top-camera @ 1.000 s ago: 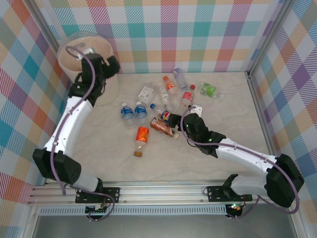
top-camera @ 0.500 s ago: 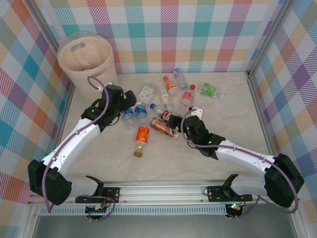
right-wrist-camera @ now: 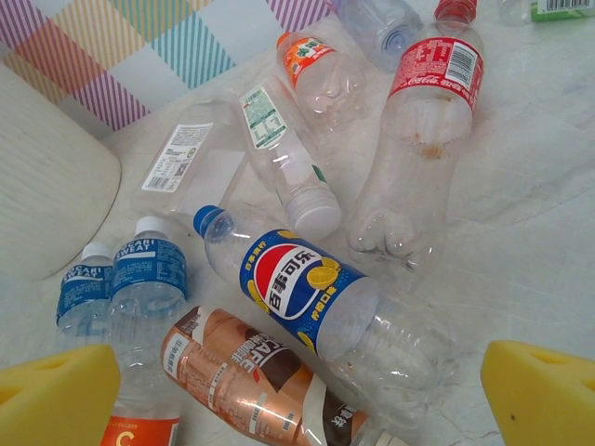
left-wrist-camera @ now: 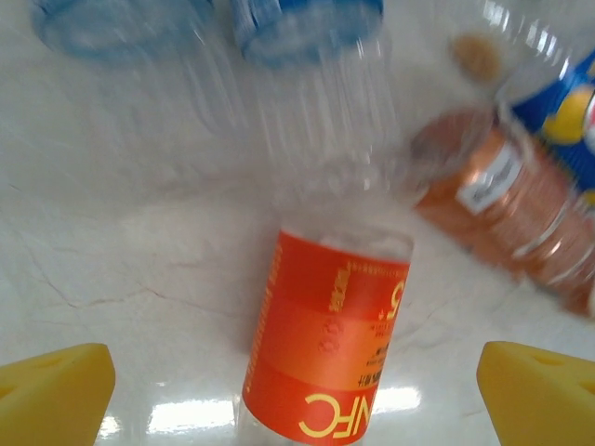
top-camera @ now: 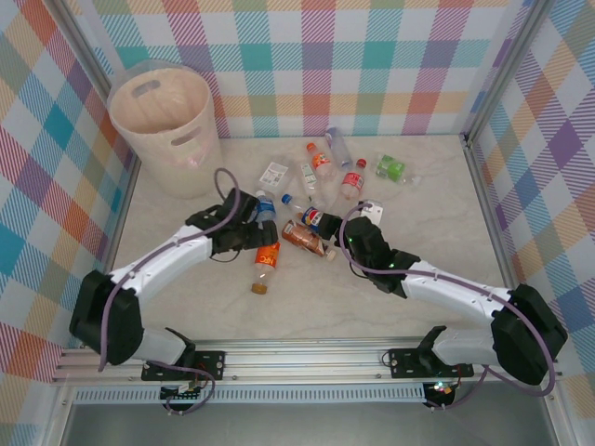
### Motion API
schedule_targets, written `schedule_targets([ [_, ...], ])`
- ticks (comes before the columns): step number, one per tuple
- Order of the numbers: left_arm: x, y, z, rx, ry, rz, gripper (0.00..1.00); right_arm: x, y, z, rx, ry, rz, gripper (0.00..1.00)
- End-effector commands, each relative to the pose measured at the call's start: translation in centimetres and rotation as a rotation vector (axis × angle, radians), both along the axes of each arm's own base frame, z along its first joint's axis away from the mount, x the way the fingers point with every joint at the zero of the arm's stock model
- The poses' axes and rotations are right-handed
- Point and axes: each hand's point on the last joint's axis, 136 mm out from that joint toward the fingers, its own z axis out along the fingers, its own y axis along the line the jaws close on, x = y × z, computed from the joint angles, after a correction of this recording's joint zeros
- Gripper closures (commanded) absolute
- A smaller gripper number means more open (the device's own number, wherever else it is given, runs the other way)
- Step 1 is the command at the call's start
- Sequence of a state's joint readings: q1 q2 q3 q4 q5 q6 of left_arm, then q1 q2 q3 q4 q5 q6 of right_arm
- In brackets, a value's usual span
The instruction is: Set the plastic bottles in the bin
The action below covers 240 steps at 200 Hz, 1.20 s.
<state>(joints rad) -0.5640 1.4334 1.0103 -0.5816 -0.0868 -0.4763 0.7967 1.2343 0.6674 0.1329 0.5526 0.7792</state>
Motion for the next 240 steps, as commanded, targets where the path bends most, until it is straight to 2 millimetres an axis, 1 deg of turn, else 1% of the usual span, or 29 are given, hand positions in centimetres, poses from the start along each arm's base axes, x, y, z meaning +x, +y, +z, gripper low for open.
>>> schedule_targets([
  [1, -1.3, -1.1, -1.5, 0.101, 0.044, -0.130, 0.00, 0.4, -0.5, -0.2, 0.004, 0.008, -0.040, 0.00],
  [26, -1.6, -2.0, -3.2, 0.187, 0.059, -0.169, 0.00, 0.4, -1.1, -0.6, 0.013, 0.034, -0.076, 0.00],
  [48, -1.7, -3.1, -4.4, 0.216, 0.061, -0.215, 0.00, 0.4, -1.1, -0.9, 0.017, 0.045, -0.080, 0.00],
  [70, -1.1, -2.9, -5.4, 0.256, 0.061, -0.211, 0.02, 0.3, -1.2, -1.0, 0.013, 0.049, -0.079, 0.00],
  [96, -0.5, -3.2, -6.4, 0.281, 0.066, -0.219, 0.07, 0.2, -1.3, -1.0, 0.014, 0.054, -0.082, 0.00],
  [124, 0.1, -3.3, -7.0, 0.283, 0.050, -0.205, 0.11, 0.0, -1.5, -1.1, 0.018, 0.063, -0.089, 0.00],
  [153, 0.0, -3.5, -7.6, 0.269, 0.055, -0.189, 0.20, -0.1, -1.5, -1.1, 0.017, 0.067, -0.080, 0.00],
  [174, -0.2, -3.5, -7.8, 0.264, 0.065, -0.194, 0.30, -0.1, -1.1, -1.1, 0.012, 0.070, -0.064, 0.00],
  [192, -0.4, -3.6, -7.5, 0.253, 0.065, -0.200, 0.38, 0.0, -0.7, -1.2, 0.005, 0.076, -0.045, 0.00],
  [221, -0.6, -3.5, -6.7, 0.240, 0.046, -0.203, 0.44, 0.2, 0.2, -1.2, -0.004, 0.080, 0.001, 0.00],
  [240, -0.5, -3.6, -5.7, 0.219, 0.024, -0.204, 0.46, 0.3, 1.2, -0.8, -0.003, 0.068, 0.049, 0.00],
])
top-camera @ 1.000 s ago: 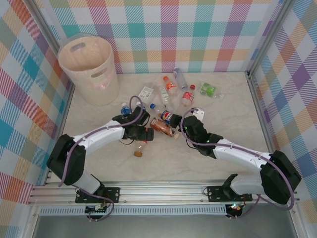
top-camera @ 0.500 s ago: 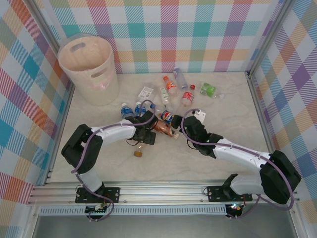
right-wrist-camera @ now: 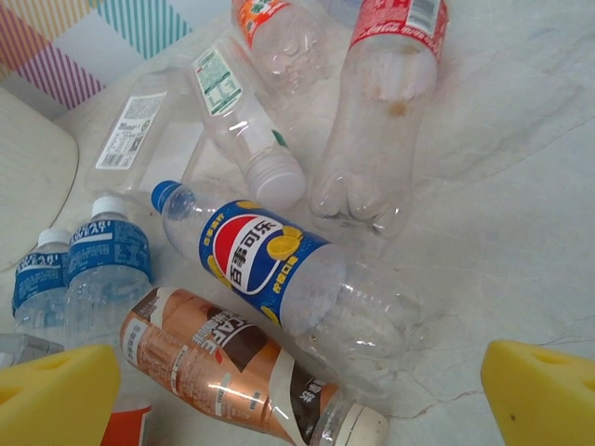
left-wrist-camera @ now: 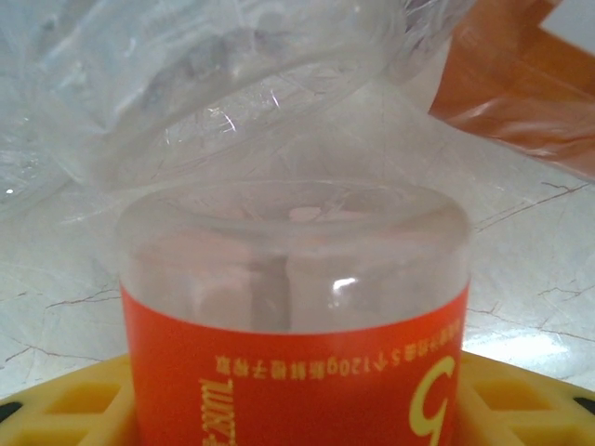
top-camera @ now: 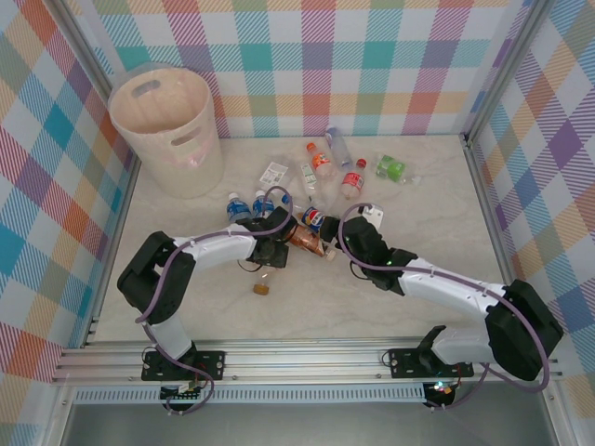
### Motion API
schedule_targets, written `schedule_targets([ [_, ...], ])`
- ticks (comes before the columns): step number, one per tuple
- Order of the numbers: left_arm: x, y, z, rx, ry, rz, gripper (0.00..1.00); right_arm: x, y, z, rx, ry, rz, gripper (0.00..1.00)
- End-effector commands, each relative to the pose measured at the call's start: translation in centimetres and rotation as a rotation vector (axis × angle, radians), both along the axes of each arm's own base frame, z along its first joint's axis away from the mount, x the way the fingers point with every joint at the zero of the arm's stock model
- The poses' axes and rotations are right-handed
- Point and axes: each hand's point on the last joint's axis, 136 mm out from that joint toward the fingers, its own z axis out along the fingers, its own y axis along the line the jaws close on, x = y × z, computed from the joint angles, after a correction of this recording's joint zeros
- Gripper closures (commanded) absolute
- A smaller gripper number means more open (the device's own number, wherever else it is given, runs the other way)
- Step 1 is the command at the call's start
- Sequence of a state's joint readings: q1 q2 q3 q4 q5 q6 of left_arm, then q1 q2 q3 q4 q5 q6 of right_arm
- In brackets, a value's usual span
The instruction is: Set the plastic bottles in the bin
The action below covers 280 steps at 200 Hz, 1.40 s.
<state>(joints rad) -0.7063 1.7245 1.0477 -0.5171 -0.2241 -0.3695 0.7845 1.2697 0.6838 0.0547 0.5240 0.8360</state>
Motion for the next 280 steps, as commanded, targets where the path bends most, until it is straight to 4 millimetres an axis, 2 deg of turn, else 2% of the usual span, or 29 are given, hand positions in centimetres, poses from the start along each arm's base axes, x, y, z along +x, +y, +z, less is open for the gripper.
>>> schedule_targets([
  [1, -0.3, -0.4, 1.9, -0.043, -0.037, -0.020, 0.47, 0.6, 1.5, 1.4, 0.010, -0.027, 0.067, 0.00],
  [58, 0.3, -1.3, 5.6, -0.145, -0.127, -0.011, 0.50, 0.6, 3.0, 2.3, 0.006, -0.061, 0.159, 0.00],
  [120, 1.9, -2.2, 11.2, -0.286, -0.261, 0.017, 0.52, 0.6, 4.3, 3.5, 0.014, -0.111, 0.235, 0.00],
  [151, 3.6, -1.4, 13.8, -0.335, -0.330, 0.072, 0.53, -0.1, 6.8, 5.6, 0.008, -0.242, 0.422, 0.00],
  [208, 7.5, -0.3, 17.8, -0.404, -0.455, 0.140, 0.53, -1.3, 8.9, 8.5, -0.007, -0.384, 0.601, 0.00],
  [256, 10.4, 0.3, 23.4, -0.453, -0.590, 0.141, 0.53, -2.3, 9.3, 9.9, 0.016, -0.464, 0.653, 0.00],
  [261, 10.9, 0.2, 24.7, -0.479, -0.630, 0.145, 0.53, -2.3, 9.2, 9.9, 0.017, -0.466, 0.651, 0.00],
  [280, 12.2, 0.8, 27.4, -0.535, -0.711, 0.177, 0.54, -2.4, 9.2, 10.1, 0.029, -0.461, 0.650, 0.00],
])
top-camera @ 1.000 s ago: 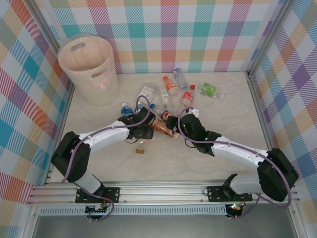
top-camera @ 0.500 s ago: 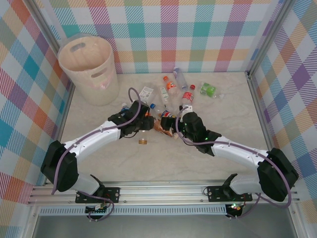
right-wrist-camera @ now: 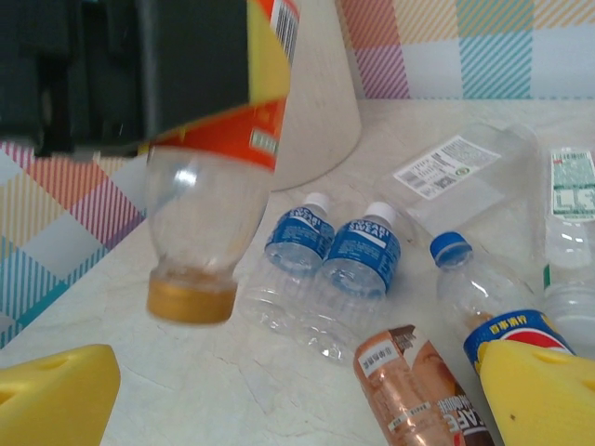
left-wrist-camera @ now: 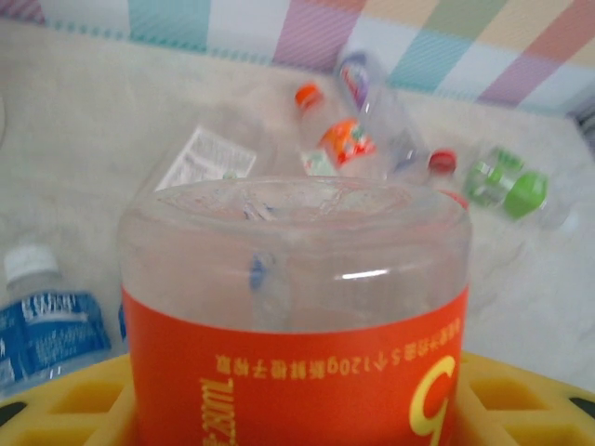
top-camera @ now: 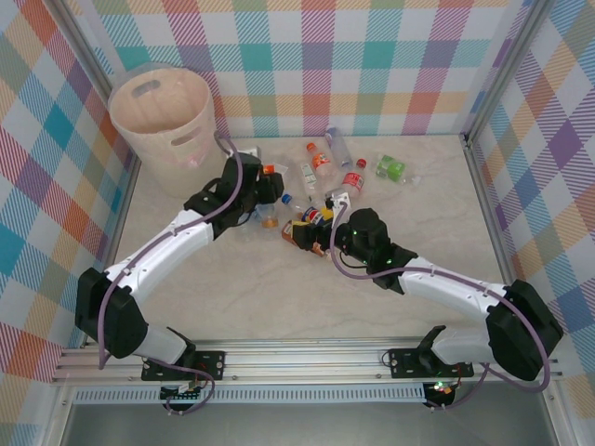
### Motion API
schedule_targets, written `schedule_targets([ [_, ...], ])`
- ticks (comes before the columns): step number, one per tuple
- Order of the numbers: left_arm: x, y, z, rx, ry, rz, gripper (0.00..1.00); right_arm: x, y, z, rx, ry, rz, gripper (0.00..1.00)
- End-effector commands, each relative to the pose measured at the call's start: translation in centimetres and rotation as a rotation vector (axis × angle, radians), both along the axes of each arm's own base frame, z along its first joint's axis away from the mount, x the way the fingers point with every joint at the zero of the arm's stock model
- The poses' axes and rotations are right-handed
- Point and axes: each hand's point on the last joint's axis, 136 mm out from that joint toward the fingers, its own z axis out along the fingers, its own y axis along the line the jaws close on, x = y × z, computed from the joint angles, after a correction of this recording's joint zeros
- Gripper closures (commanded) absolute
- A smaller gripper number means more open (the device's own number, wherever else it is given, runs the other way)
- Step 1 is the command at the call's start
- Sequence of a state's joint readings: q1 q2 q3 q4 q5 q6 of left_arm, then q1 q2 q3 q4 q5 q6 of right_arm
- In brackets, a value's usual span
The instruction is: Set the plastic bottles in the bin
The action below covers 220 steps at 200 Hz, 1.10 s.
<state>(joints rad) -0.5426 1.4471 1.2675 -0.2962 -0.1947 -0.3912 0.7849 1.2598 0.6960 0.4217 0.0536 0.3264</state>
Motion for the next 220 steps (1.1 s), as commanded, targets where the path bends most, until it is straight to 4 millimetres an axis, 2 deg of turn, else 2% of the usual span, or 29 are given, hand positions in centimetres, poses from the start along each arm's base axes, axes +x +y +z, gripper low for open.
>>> schedule_targets([
  [1, 2.2, 0.6, 5.0, -0.083, -0.150, 0.033, 0.54, -0.4, 0.1, 1.9, 0.042, -0.059, 0.029, 0.00],
  [44, 4.5, 3.1, 11.0, -0.150, -0.316, 0.134, 0.54, -1.1, 0.5, 2.2, 0.057, -0.041, 0.073, 0.00],
  [83, 5.5, 5.4, 14.9, -0.116, -0.433, 0.225, 0.54, -1.2, 0.6, 2.5, 0.054, -0.033, 0.077, 0.00],
  [118, 6.9, 8.2, 18.0, -0.051, -0.525, 0.303, 0.54, -1.1, 0.7, 2.6, 0.051, -0.020, 0.077, 0.00],
  [157, 9.0, 11.6, 20.6, 0.038, -0.589, 0.371, 0.54, -1.0, 0.7, 2.5, 0.046, -0.004, 0.070, 0.00],
  [191, 10.2, 15.8, 22.5, 0.095, -0.666, 0.484, 0.53, -1.0, 0.7, 2.5, 0.051, 0.005, 0.066, 0.00],
  [220, 11.2, 19.5, 23.2, 0.105, -0.702, 0.572, 0.52, -0.9, 0.6, 2.3, 0.050, 0.019, 0.060, 0.00],
])
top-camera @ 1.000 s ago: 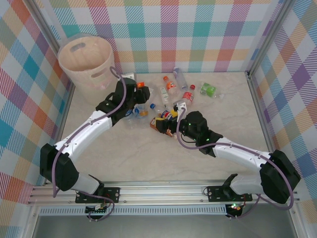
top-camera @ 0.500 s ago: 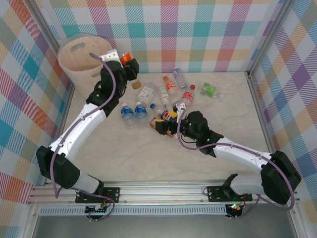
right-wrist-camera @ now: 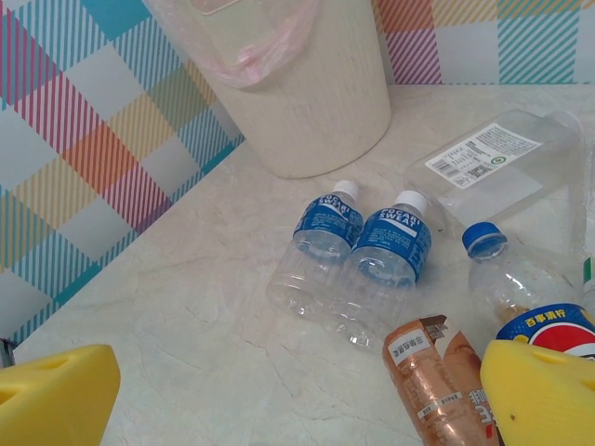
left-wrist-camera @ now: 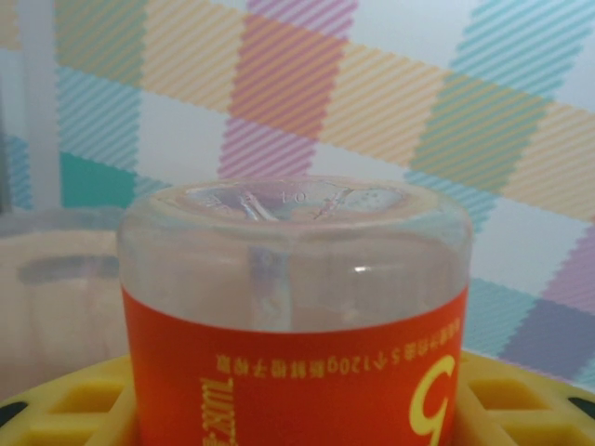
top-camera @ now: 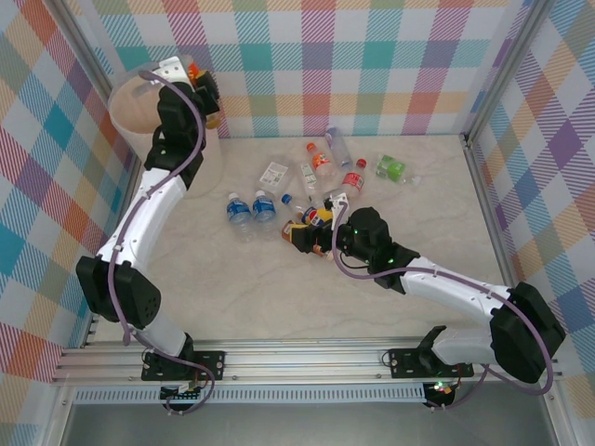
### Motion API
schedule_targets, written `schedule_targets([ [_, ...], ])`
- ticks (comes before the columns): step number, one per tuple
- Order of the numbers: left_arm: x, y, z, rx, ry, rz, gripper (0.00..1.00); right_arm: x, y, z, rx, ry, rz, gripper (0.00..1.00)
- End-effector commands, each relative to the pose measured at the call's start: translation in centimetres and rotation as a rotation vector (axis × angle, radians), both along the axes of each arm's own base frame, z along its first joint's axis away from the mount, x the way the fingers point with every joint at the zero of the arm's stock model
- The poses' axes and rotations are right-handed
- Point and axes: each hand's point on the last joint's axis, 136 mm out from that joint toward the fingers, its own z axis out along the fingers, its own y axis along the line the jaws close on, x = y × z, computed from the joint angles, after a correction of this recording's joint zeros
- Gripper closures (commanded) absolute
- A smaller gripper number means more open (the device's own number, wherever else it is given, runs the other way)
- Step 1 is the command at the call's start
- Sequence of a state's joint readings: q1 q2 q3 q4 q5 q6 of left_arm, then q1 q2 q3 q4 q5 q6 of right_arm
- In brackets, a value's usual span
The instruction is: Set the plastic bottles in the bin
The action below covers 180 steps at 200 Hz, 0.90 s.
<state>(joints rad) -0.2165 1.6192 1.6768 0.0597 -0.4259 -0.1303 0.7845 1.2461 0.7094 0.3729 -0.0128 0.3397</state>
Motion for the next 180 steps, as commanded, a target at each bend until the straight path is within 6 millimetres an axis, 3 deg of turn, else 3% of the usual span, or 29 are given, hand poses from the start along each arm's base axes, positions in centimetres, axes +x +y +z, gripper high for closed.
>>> schedule_targets([
  [1, 0.3, 3.3, 3.5, 0.010, -0.115, 0.097, 0.52, 0.1, 0.1, 2.3, 0.047, -0.017, -0.001, 0.00],
  [52, 2.2, 8.0, 2.5, -0.038, -0.158, 0.192, 0.53, 0.4, -0.1, 2.0, 0.047, 0.003, -0.020, 0.00],
  [80, 4.1, 10.1, 1.0, -0.111, -0.136, 0.212, 0.53, 0.4, 0.0, 1.8, 0.043, 0.015, -0.022, 0.00],
  [130, 8.3, 11.8, -2.7, -0.213, -0.059, 0.219, 0.52, 0.5, 0.1, 1.3, 0.032, 0.037, -0.027, 0.00],
  [180, 11.0, 12.2, -5.3, -0.301, -0.051, 0.232, 0.50, 0.9, 0.2, 1.0, 0.023, 0.043, -0.035, 0.00],
])
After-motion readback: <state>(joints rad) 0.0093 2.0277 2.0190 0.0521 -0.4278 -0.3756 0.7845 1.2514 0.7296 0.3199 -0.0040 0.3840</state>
